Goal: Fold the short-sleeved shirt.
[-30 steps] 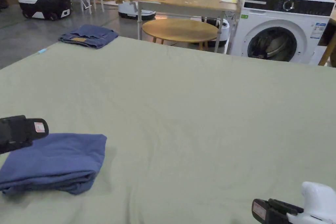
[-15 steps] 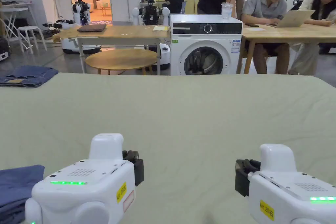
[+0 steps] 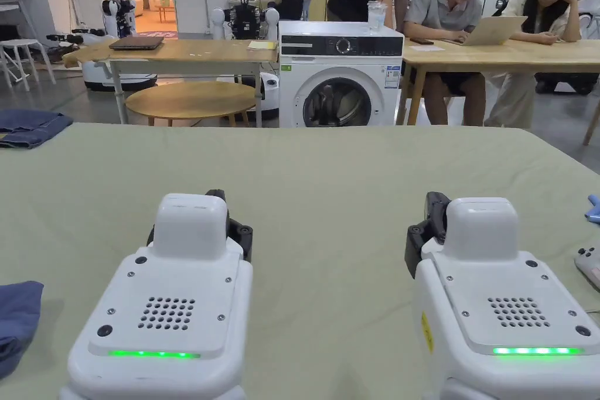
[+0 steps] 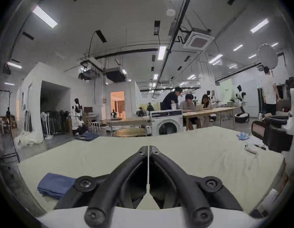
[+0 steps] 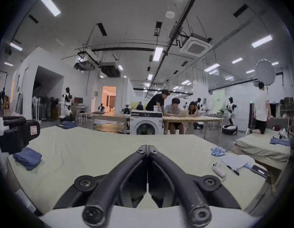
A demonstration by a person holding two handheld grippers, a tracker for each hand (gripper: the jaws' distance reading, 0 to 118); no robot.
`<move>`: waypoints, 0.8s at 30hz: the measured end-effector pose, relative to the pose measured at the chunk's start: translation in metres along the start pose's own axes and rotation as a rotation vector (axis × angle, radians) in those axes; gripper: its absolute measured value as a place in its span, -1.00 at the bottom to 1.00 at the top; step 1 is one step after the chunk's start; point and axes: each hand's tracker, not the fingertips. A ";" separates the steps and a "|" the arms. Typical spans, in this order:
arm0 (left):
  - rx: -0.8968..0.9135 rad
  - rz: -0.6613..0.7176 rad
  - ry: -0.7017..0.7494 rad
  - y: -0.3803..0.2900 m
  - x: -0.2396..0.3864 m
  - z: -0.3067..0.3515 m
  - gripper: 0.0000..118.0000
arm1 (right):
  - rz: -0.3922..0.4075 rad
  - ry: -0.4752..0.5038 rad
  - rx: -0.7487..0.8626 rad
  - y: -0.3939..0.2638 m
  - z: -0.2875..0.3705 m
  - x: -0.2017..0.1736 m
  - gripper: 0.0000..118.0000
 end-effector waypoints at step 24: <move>-0.007 0.034 0.009 0.003 -0.024 -0.001 -1.00 | 0.007 0.056 -0.010 0.003 0.000 -0.008 -1.00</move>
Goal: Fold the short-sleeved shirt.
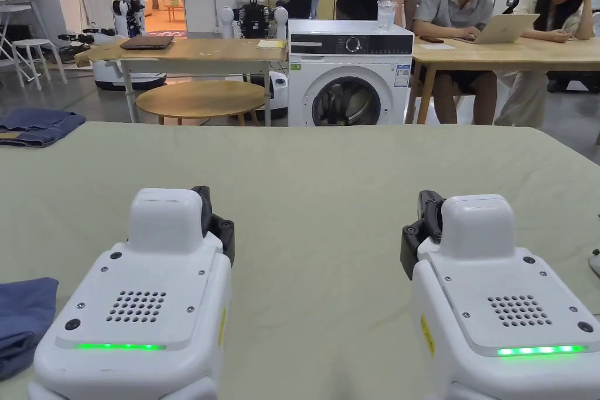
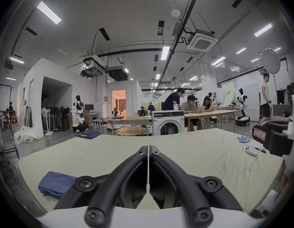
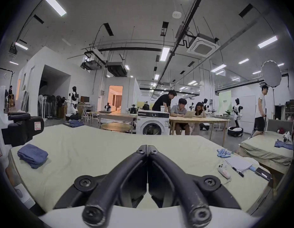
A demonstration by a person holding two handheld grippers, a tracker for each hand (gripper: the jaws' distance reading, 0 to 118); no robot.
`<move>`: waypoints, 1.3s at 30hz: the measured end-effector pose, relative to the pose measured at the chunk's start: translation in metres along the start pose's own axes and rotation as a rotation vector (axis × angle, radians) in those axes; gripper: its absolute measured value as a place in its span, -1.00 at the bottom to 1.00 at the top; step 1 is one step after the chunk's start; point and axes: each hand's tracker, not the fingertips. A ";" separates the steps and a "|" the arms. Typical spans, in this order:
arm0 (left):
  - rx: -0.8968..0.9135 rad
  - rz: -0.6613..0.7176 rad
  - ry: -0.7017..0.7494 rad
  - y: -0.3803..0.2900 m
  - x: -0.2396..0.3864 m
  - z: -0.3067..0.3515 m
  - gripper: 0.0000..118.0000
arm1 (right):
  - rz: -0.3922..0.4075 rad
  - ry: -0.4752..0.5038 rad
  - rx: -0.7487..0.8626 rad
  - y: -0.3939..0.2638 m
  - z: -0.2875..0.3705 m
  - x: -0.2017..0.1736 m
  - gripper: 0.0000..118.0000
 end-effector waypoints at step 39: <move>-0.019 0.005 0.002 -0.011 -0.001 0.002 -1.00 | -0.005 -0.002 -0.019 -0.008 0.000 -0.004 -1.00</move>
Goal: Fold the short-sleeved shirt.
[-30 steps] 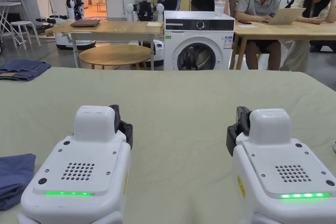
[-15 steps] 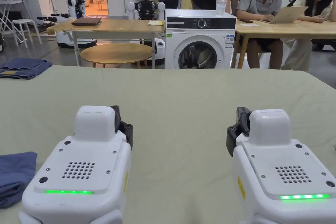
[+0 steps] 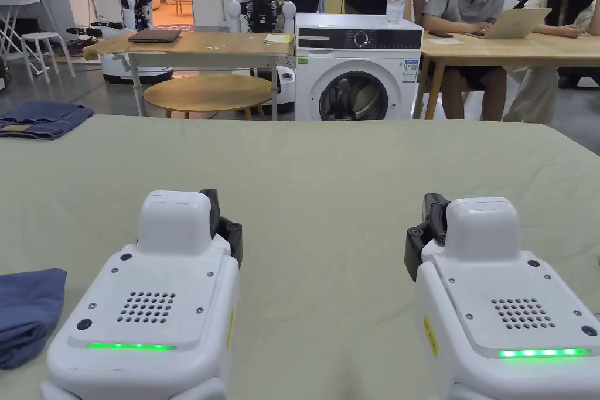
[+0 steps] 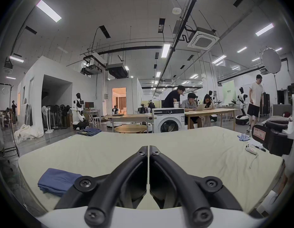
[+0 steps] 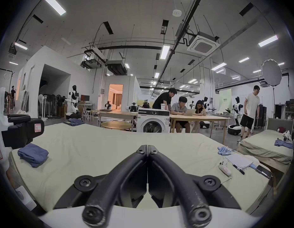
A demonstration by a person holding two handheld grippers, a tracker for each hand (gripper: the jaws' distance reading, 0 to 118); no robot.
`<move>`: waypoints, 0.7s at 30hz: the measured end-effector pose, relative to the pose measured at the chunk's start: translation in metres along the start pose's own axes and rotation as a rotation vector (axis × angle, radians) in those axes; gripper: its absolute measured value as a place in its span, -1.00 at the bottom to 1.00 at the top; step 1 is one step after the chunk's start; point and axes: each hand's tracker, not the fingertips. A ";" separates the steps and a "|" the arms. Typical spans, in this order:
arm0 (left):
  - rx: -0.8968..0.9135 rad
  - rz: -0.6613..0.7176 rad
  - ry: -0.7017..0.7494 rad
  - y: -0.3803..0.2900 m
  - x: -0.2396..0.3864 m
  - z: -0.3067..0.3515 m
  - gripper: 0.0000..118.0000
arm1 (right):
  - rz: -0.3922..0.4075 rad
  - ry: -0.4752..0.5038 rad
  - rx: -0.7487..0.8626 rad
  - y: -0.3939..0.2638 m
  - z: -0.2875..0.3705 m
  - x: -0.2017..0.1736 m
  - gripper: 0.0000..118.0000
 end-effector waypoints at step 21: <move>0.016 0.011 0.003 -0.003 -0.001 0.002 0.85 | -0.037 -0.017 0.046 -0.001 0.004 0.006 0.96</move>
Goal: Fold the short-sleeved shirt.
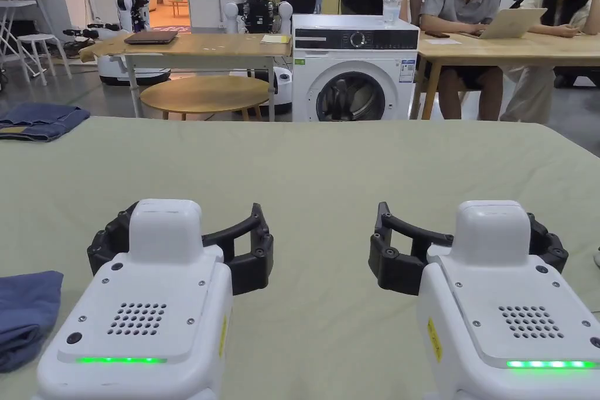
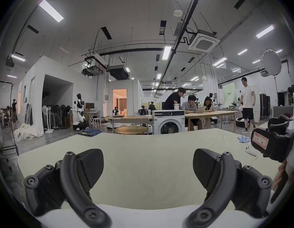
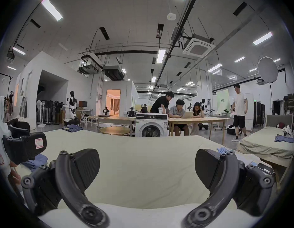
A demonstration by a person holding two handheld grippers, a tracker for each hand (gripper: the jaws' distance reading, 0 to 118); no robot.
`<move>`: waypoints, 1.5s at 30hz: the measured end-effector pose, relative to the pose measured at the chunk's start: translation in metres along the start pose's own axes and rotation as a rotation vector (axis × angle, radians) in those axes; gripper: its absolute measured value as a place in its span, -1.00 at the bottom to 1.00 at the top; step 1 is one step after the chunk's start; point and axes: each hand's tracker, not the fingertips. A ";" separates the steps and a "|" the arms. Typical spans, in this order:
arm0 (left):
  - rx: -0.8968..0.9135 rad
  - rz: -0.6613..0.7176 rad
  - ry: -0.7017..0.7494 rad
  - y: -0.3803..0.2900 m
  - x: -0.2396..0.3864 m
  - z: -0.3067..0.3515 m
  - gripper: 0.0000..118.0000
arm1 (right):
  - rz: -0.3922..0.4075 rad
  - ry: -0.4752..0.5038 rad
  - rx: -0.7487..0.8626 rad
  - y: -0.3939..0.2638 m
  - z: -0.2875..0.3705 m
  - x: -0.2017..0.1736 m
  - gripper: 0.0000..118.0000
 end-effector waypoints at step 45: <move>0.024 -0.002 -0.003 0.007 0.002 0.010 0.85 | -0.124 0.039 -0.184 0.018 0.006 -0.006 0.97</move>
